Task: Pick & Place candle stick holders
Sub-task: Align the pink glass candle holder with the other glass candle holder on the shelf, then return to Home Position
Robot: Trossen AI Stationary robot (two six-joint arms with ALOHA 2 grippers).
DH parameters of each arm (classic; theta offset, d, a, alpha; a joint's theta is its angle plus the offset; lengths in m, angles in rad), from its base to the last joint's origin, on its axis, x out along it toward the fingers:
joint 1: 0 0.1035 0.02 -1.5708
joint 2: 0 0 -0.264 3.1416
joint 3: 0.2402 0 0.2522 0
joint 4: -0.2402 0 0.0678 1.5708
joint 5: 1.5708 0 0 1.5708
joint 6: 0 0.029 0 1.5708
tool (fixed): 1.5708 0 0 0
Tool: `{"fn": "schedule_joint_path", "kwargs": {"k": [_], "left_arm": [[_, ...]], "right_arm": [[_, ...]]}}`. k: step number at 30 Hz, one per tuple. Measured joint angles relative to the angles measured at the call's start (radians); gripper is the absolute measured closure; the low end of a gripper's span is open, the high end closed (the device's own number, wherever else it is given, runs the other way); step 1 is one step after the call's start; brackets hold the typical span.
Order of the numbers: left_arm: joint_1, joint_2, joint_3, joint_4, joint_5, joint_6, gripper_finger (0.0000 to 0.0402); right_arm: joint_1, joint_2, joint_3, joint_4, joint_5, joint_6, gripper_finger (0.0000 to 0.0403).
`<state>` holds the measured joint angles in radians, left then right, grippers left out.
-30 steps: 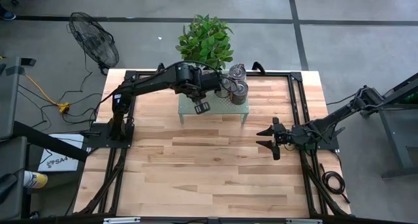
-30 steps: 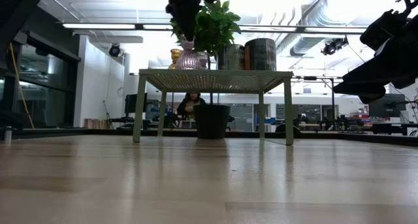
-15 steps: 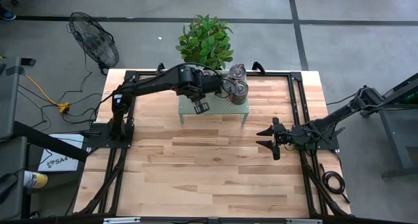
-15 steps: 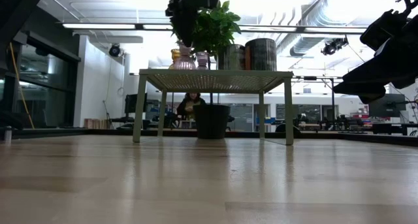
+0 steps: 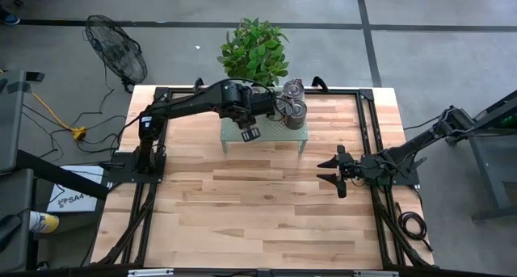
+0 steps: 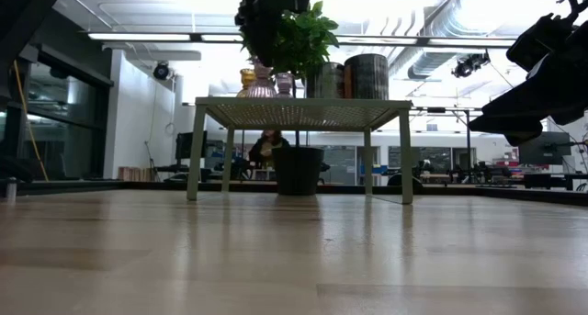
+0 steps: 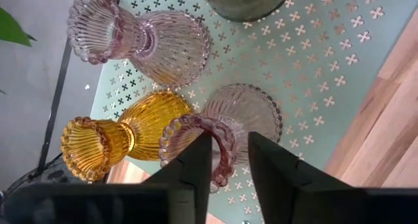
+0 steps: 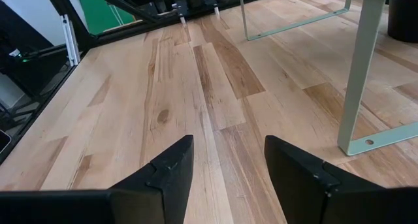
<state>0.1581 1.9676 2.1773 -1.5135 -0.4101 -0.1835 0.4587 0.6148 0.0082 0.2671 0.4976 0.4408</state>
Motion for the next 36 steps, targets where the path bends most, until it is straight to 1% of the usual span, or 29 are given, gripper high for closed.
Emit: {"fn": "schedule_joint_path", "kwargs": {"k": [3, 8, 18, 25, 30, 36], "left_arm": [[0.000, 0.001, 0.000, 0.000, 0.001, 0.013, 0.0292], [0.000, 0.001, 0.000, 0.020, -0.025, 0.021, 0.0280], [-0.001, 0.001, 0.050, 0.018, -0.027, 0.030, 0.0277], [-0.001, 0.001, 0.110, -0.031, -0.027, 0.030, 0.0277], [-0.001, 0.000, 0.180, -0.057, -0.027, 0.029, 0.0277], [-0.010, -0.066, 0.169, -0.043, -0.015, 0.056, 0.0278]], "right_arm": [[0.000, 0.000, 0.000, 0.000, 0.000, 0.000, 0.0220], [0.000, 0.000, 0.000, 0.000, 0.000, 0.000, 0.0220], [0.000, 0.000, 0.000, 0.000, 0.000, 0.000, 0.0220], [0.000, 0.000, 0.000, 0.000, 0.000, 0.000, 0.0220], [0.000, 0.000, 0.000, 0.000, 0.000, 0.000, 0.0220], [0.000, 0.000, 0.000, 0.000, 0.000, 0.000, 0.0220]]}}
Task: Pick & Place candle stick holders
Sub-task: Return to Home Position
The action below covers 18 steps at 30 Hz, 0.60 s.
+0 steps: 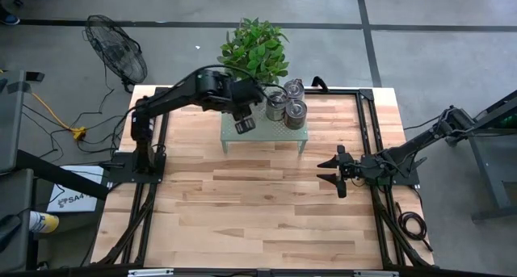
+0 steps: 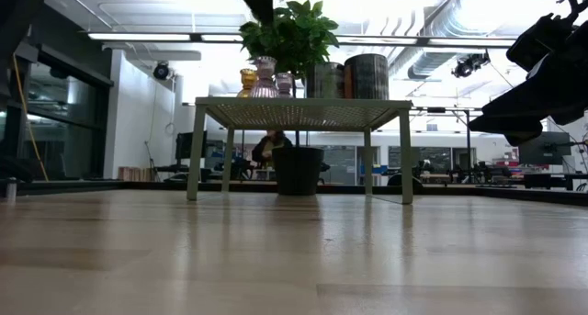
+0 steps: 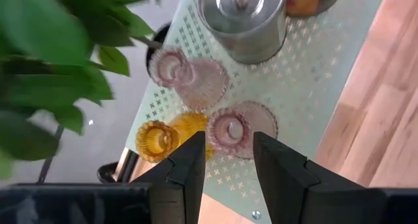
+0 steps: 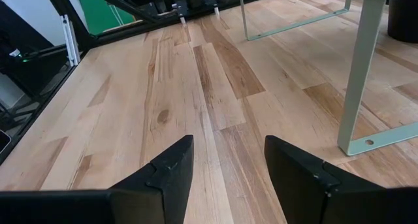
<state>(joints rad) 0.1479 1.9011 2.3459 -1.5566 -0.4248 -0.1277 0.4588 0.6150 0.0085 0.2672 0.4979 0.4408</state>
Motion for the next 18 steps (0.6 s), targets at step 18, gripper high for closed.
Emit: {"fn": "schedule_joint_path", "kwargs": {"k": [18], "left_arm": [[-0.256, -0.219, 0.000, -0.003, -0.197, -0.083, 0.0278]], "right_arm": [[0.000, 0.000, 0.000, 0.000, -0.005, 0.000, 0.0220]]}}
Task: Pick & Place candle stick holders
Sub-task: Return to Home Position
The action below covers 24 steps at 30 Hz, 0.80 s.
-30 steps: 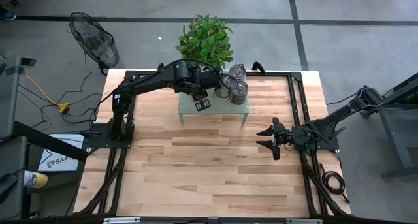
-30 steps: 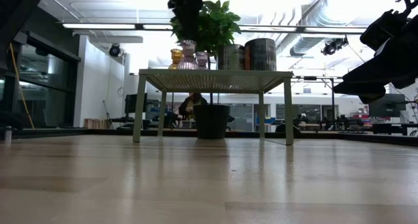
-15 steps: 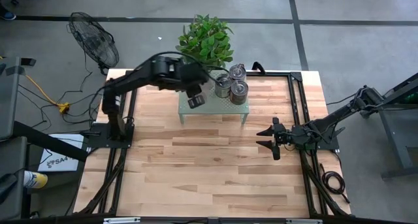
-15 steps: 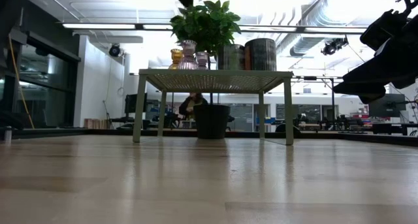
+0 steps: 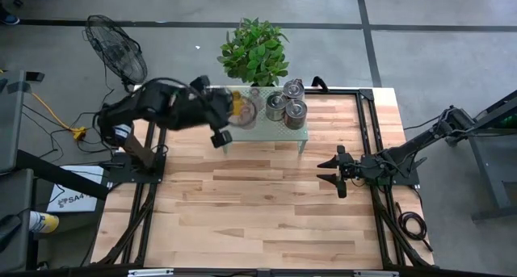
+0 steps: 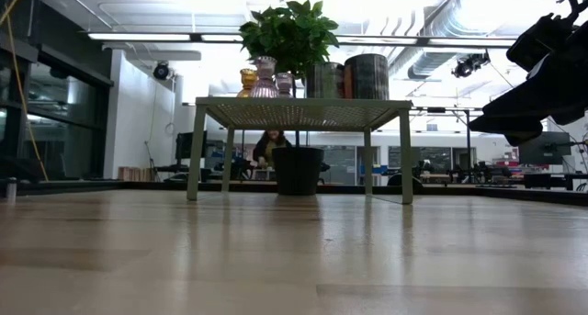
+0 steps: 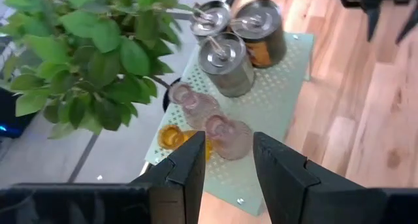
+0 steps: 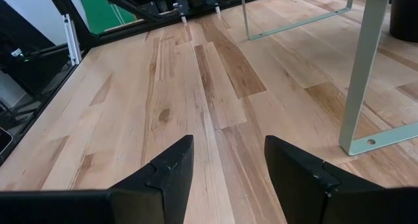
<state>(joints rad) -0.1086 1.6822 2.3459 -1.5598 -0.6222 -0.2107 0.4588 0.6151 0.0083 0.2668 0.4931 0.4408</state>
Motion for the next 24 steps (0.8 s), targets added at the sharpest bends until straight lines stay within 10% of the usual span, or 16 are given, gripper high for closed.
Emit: {"fn": "schedule_joint_path", "kwargs": {"k": [11, 24], "left_arm": [[-0.105, -0.055, -0.224, 0.045, -0.105, -0.083, 0.0278], [-0.101, -0.572, -1.135, 0.873, 0.154, 0.102, 0.0278]], "right_arm": [[0.000, 0.000, 0.000, 0.000, 0.001, 0.000, 0.0220], [0.000, 0.000, 0.000, 0.000, 0.001, 0.000, 0.0220]]}}
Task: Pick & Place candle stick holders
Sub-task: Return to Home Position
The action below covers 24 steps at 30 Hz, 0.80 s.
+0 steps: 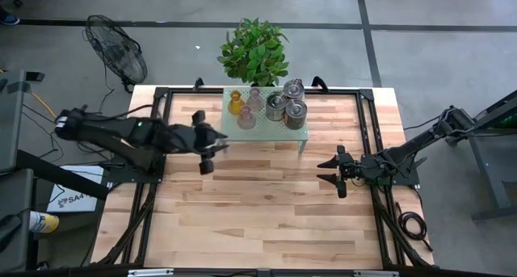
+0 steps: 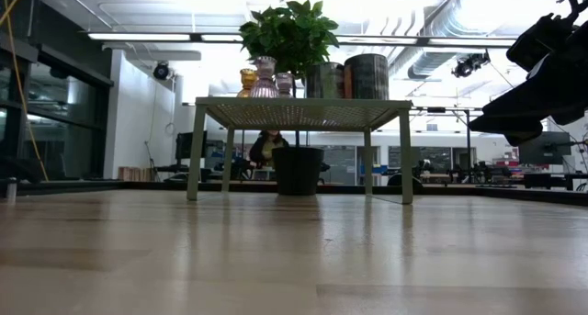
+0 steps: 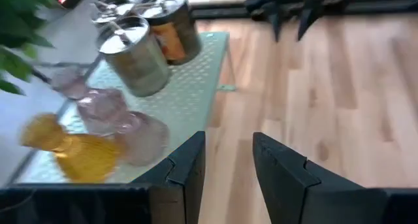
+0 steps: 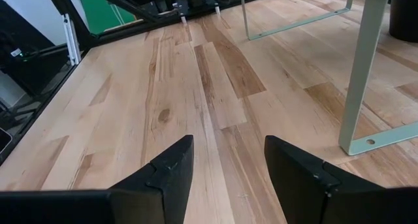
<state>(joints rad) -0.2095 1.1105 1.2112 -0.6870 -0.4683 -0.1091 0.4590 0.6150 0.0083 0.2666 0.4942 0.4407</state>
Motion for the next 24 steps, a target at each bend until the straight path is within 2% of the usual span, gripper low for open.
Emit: {"fn": "schedule_joint_path", "kwargs": {"k": [4, 7, 10, 14, 16, 21, 24], "left_arm": [[0.000, -0.168, -0.286, 0.271, 0.109, 0.031, 0.0278], [0.000, -0.264, -0.469, 0.435, 0.180, 0.027, 0.0278], [0.000, -0.336, -0.616, 0.536, 0.191, -0.009, 0.0278], [0.000, -0.395, -0.768, 0.640, 0.189, -0.046, 0.0278], [0.000, -0.414, -0.829, 0.699, 0.189, -0.052, 0.0278], [0.000, -0.447, -0.971, 0.861, 0.189, -0.053, 0.0278], [0.000, -0.462, -1.045, 0.969, 0.188, -0.053, 0.0278]], "right_arm": [[0.000, 0.000, 0.000, 0.002, 0.006, -0.033, 0.0220], [0.000, 0.000, 0.000, 0.035, 0.041, -0.207, 0.0220], [0.000, 0.000, 0.000, 0.038, 0.041, -0.332, 0.0220], [0.000, 0.000, 0.000, 0.036, 0.021, -0.409, 0.0220], [0.000, 0.000, 0.000, 0.046, 0.003, -0.398, 0.0220], [-0.009, -0.001, 0.000, 0.060, 0.001, -0.190, 0.0220], [-0.027, -0.011, 0.000, 0.064, -0.121, -0.207, 0.0220]]}}
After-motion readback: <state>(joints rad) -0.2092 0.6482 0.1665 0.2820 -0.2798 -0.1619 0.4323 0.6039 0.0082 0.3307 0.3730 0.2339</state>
